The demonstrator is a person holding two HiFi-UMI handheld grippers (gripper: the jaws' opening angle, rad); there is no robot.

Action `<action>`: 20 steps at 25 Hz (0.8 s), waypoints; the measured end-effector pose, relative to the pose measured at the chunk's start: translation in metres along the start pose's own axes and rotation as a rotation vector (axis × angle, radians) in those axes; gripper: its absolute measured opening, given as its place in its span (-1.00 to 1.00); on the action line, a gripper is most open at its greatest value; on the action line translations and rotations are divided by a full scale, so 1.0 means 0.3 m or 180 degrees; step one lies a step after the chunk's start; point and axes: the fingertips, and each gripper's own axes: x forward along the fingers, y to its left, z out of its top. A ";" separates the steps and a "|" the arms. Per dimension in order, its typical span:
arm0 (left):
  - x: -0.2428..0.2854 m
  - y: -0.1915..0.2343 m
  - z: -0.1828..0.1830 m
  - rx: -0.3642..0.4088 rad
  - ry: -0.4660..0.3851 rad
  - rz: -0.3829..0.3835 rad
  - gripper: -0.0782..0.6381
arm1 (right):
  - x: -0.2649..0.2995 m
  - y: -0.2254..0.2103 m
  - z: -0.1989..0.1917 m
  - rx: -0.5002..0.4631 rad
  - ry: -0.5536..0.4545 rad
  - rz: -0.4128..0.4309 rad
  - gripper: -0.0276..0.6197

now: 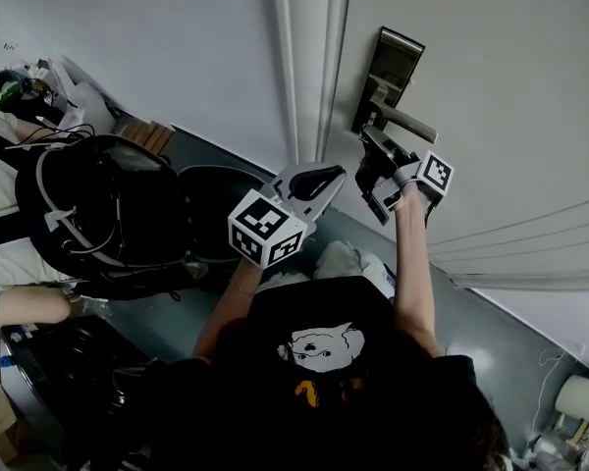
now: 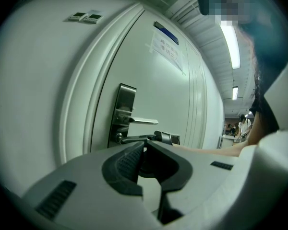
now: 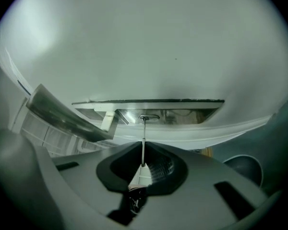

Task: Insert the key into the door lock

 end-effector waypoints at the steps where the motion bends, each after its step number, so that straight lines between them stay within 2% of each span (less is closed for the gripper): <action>1: -0.001 -0.003 -0.004 -0.0003 0.0009 0.0002 -0.71 | 0.002 0.003 -0.003 0.0004 -0.0004 0.0010 -0.84; 4: 0.006 -0.007 -0.015 -0.0012 0.0043 -0.0004 -0.71 | 0.001 0.003 -0.001 0.0039 0.0002 0.0057 -0.84; 9: 0.009 -0.004 -0.009 -0.0008 0.0055 -0.0001 -0.71 | 0.005 0.012 -0.005 -0.0030 -0.0020 -0.0022 -0.84; 13: -0.001 -0.010 0.003 -0.0007 0.0052 -0.0006 -0.71 | 0.011 0.029 0.008 0.0130 -0.0160 0.0064 -0.83; 17: -0.003 -0.010 -0.004 0.0001 0.0079 -0.0006 -0.71 | 0.023 0.031 0.033 0.0181 -0.0292 0.0227 -0.82; 20: -0.019 -0.009 -0.008 0.0010 0.0100 0.0010 -0.71 | 0.025 0.033 0.042 0.0127 -0.0332 0.0246 -0.81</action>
